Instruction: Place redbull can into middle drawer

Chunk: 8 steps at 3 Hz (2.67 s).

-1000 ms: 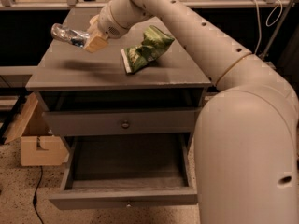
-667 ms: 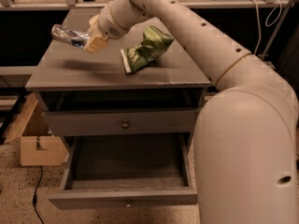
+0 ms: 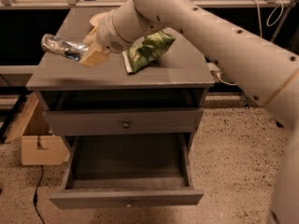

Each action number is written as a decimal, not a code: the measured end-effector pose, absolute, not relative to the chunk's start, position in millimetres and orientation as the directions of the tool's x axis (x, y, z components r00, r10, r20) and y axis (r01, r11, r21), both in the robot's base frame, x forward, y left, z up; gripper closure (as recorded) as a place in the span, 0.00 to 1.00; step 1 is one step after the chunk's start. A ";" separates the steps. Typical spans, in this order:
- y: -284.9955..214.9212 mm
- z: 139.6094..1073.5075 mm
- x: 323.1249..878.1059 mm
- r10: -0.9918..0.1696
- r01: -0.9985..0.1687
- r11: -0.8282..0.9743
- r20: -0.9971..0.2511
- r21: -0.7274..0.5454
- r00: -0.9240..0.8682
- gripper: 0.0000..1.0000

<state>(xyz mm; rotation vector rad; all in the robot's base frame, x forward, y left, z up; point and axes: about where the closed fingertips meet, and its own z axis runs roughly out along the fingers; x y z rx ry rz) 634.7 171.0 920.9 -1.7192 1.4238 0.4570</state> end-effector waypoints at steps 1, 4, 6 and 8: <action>155.7 923.0 590.4 -0.599 -0.918 0.041 -0.745 -0.395 0.293 1.00; 117.1 832.8 523.6 -0.531 -0.942 0.172 -0.832 -0.289 0.159 1.00; 92.4 752.3 493.5 -0.496 -0.979 0.054 -0.857 -0.195 0.143 1.00; 68.8 643.9 480.0 -0.577 -0.997 0.054 -0.817 -0.051 0.011 1.00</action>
Offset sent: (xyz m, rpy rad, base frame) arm -0.1315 -0.0624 -0.0858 0.1526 0.0536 -0.1656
